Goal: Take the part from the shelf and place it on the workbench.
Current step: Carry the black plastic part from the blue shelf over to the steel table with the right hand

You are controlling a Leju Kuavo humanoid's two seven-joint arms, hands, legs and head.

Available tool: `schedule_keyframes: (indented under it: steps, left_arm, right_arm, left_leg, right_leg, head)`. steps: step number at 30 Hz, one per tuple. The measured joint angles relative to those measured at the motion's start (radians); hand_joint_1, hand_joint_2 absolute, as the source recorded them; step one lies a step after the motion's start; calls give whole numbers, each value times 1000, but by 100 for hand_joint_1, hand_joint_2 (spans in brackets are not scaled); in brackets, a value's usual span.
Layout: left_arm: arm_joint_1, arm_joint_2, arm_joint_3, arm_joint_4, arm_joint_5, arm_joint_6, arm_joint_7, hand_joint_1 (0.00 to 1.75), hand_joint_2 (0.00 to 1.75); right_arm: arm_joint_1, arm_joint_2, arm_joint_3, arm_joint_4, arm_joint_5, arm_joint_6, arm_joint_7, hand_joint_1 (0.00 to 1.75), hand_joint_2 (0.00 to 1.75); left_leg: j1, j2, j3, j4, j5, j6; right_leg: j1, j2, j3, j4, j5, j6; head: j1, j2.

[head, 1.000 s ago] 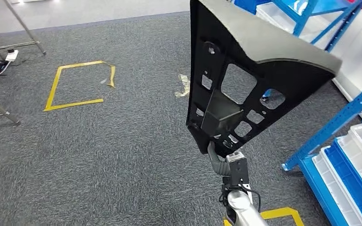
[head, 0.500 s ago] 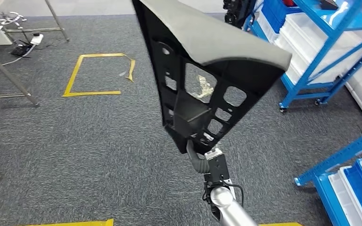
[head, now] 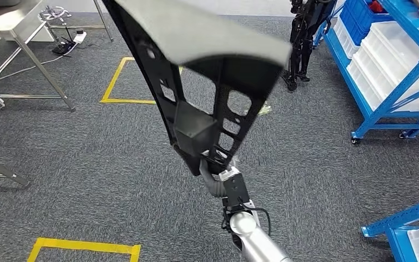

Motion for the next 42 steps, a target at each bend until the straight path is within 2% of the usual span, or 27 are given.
schedule_keyframes:
  steps: [2,3,4,5,8,10,12,14,15,17,19,20,21,23,25,27,28,30,31,33,34,35,36,37,39,41,42]
  left_arm:
    - [-7,-5,1,0,-1,0,6,0,175]
    - [-10,-8,1,0,-2,0,12,0,175]
    - [-13,-11,2,0,-4,-1,19,0,175]
    - [-17,-13,2,-1,-7,-2,27,0,175]
    - [-40,-20,1,-5,-15,-5,50,0,175]
    - [-63,-31,-1,-10,-19,-5,71,0,175]
    - [-78,-41,-3,-12,-21,-4,93,0,175]
    - [-85,-50,-5,-16,-22,-2,108,0,175]
    - [-90,-55,-7,-17,-23,-2,111,0,175]
    - [-98,-63,-10,-19,-23,-1,114,0,175]
    - [-101,-68,-12,-19,-23,-2,115,0,175]
    - [-100,-69,-12,-19,-23,-4,116,0,175]
    - [-101,-70,-12,-19,-22,-6,117,0,175]
    - [-103,-75,-13,-20,-22,-17,117,0,175]
    - [-106,-79,-18,-21,-29,-32,116,0,175]
    - [-106,-79,-29,-21,-48,-47,116,0,175]
    - [-105,-78,-37,-22,-58,-56,117,0,175]
    - [-108,-77,-53,-24,-72,-73,119,0,175]
    - [-111,-76,-61,-25,-77,-80,120,0,175]
    - [-115,-73,-77,-26,-85,-94,122,0,175]
    - [-115,-70,-85,-26,-91,-99,123,0,175]
    - [-114,-67,-92,-26,-96,-103,123,0,175]
    - [-112,-63,-98,-27,-102,-106,122,0,175]
    - [-112,-59,-105,-30,-110,-110,119,0,175]
    - [-113,-50,-121,-38,-128,-120,113,0,175]
    - [-114,-43,-137,-44,-143,-129,108,0,175]
    - [-113,-41,-143,-46,-149,-133,106,0,175]
  right_arm:
    - [-8,7,5,7,4,4,4,175,175]
    - [-9,8,6,11,6,6,6,175,175]
    - [-10,9,7,15,7,7,7,175,175]
    - [-10,9,8,17,10,7,8,175,175]
    - [-9,10,9,18,20,6,12,175,175]
    - [-3,8,9,17,23,7,18,175,175]
    - [8,8,10,15,24,10,22,175,175]
    - [17,9,10,12,26,13,25,175,175]
    - [21,8,10,10,27,13,25,175,175]
    - [29,2,11,10,28,13,28,175,175]
    - [39,-4,11,10,30,14,30,175,175]
    - [42,-6,11,9,31,15,31,175,175]
    - [45,-7,11,8,32,16,32,175,175]
    - [48,-8,11,0,40,19,40,175,175]
    - [58,-11,11,-18,55,20,57,175,175]
    - [72,-13,9,-42,75,14,75,175,175]
    - [81,-14,6,-58,88,8,84,175,175]
    - [105,-16,-3,-96,112,-3,102,175,175]
    - [122,-18,-10,-119,120,-2,111,175,175]
    - [163,-24,-27,-163,127,16,129,175,175]
    - [182,-27,-35,-183,129,27,135,175,175]
    - [199,-29,-42,-200,132,37,140,175,175]
    - [212,-30,-48,-218,138,44,145,175,175]
    - [224,-31,-54,-236,145,48,151,175,175]
    - [244,-31,-66,-275,161,51,165,175,175]
    - [263,-31,-79,-309,172,51,175,175,175]
    - [273,-31,-85,-321,176,51,178,175,175]
  left_leg:
    - [4,33,-65,126,-55,-9]
    - [7,39,-93,177,-69,-13]
    - [10,43,-105,197,-67,-16]
    - [13,48,-99,179,-48,-19]
    - [15,91,-3,-6,34,-19]
    - [8,106,31,-67,44,-10]
    - [1,87,33,-72,45,5]
    - [2,69,36,-78,50,20]
    - [4,61,38,-80,52,27]
    - [5,41,38,-81,52,36]
    - [5,18,39,-81,52,37]
    - [5,6,39,-80,52,37]
    - [5,-5,40,-80,52,36]
    - [4,-27,41,-76,49,30]
    - [1,-43,39,-73,46,19]
    - [3,-52,37,-77,48,8]
    - [5,-47,35,-76,46,3]
    - [5,-11,16,-38,19,-6]
    - [5,14,-8,15,-9,-9]
    - [7,41,-71,151,-68,-15]
    - [8,44,-93,195,-79,-17]
    - [9,47,-98,202,-72,-18]
    - [9,51,-84,172,-48,-18]
    - [9,59,-52,110,-15,-16]
    - [3,95,17,-19,28,-9]
    - [-6,112,45,-70,32,2]
    - [-9,104,45,-71,33,7]
  right_leg:
    - [4,-19,1,0,-3,-9]
    - [6,-30,1,0,-4,-10]
    - [6,-41,1,0,-4,-11]
    - [6,-50,1,0,-5,-11]
    - [11,-73,4,1,-11,-2]
    - [19,-88,6,1,-15,8]
    - [20,-104,9,-1,-18,20]
    - [16,-85,-2,27,-35,28]
    - [14,-63,-23,69,-55,28]
    - [12,-23,-91,203,-106,22]
    - [12,-11,-144,293,-126,25]
    - [11,-10,-145,284,-114,31]
    - [9,-7,-128,240,-90,38]
    - [3,14,-63,99,-31,49]
    - [1,31,-23,18,-3,44]
    - [4,23,-19,13,0,30]
    - [3,18,-18,11,3,24]
    - [-1,4,-13,6,4,11]
    - [-1,-5,-10,5,2,6]
    - [4,-26,-6,5,-3,-3]
    - [5,-36,-5,5,-4,-5]
    - [6,-45,-4,6,-6,-7]
    - [6,-53,-3,6,-7,-7]
    - [6,-59,0,6,-9,-7]
    - [12,-71,4,6,-14,-2]
    - [20,-83,7,6,-17,6]
    - [22,-90,8,5,-18,9]
  head:
    - [-2,0]
    - [-2,0]
    - [-2,0]
    - [-2,0]
    - [-2,0]
    - [0,0]
    - [2,0]
    - [2,0]
    - [2,0]
    - [2,0]
    - [3,0]
    - [2,0]
    - [2,0]
    - [2,0]
    - [2,0]
    - [1,0]
    - [1,0]
    - [-1,0]
    - [-2,0]
    - [-4,0]
    - [-4,0]
    - [-4,0]
    - [-4,0]
    - [-4,0]
    - [-3,0]
    - [-2,0]
    - [-2,0]
